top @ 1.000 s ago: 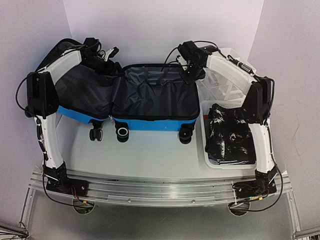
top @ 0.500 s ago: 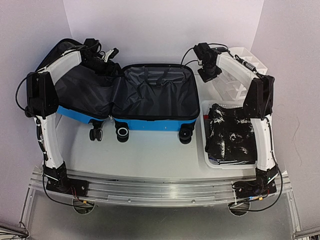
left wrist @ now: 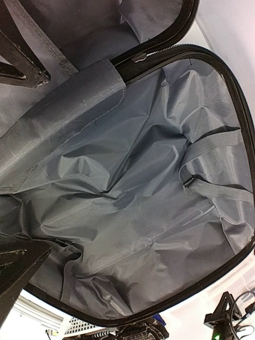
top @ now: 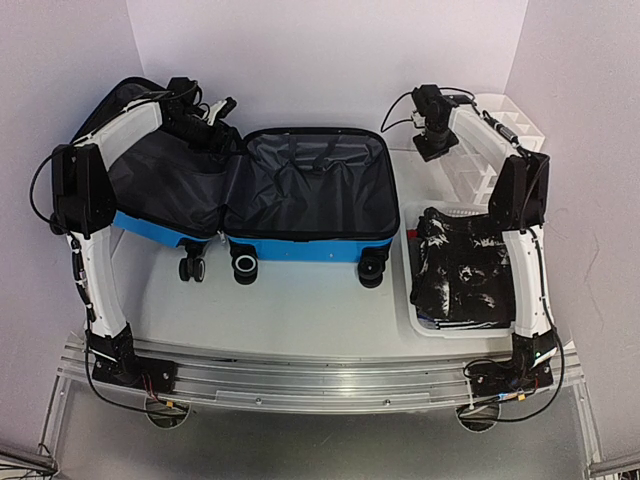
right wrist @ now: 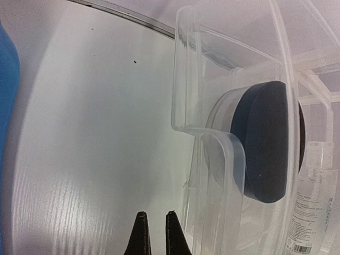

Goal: Open, take out, and arrange the luggage

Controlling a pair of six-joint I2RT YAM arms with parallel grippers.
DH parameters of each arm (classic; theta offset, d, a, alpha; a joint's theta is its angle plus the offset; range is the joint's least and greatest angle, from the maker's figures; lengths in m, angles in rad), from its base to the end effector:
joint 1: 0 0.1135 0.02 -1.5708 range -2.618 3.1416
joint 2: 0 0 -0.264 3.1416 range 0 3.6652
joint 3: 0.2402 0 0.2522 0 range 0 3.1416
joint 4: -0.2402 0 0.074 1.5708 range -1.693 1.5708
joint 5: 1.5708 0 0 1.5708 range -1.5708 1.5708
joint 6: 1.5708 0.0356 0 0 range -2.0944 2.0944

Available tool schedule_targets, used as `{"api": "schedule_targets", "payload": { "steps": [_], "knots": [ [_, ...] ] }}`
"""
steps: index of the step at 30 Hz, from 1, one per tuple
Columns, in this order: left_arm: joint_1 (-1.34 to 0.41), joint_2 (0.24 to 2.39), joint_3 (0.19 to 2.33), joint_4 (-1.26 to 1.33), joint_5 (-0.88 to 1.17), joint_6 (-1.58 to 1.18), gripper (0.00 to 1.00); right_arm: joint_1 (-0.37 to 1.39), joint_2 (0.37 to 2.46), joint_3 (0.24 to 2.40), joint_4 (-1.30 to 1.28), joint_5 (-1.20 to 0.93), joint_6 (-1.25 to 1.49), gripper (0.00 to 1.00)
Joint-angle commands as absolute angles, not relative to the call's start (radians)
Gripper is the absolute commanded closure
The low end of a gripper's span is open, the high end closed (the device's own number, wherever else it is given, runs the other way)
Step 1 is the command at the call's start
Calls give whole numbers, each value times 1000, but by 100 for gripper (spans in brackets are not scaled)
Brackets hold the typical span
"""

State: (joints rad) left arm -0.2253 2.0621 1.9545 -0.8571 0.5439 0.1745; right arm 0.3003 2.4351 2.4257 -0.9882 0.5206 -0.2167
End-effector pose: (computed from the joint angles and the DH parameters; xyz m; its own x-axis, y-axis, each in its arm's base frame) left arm 0.4385 -0.1194 0.2938 -0.7059 0.3142 -0.6349 0.6103 0.7247 -0.3199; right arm 0.5050 0.1379 0.2545 -0.7840 -0.4380 -0.4398 -0.1715 0.8338 -0.5247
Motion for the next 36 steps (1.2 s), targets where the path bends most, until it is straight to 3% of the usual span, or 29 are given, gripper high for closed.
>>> {"api": "schedule_targets", "payload": {
  "steps": [1,11,21,26,28,36],
  "knots": [
    [-221,2026,1971,-875,522,158,0,231,2431,2479,-992,409,-228,100],
    [-222,2061,2015,-892,517,145,0,193,2442,2589,-977,533,-205,100],
    [-222,2068,2022,-895,509,152,0,176,2432,2481,-970,397,-147,100],
    [-222,2073,2019,-892,514,149,0,176,2337,2519,-967,-73,-126,76],
    [-222,2074,2019,-887,520,140,0,176,2298,2528,-953,-164,-99,68],
    [-222,2061,1994,-877,521,140,0,176,2178,2477,-890,-49,1,43]
  ]
}}
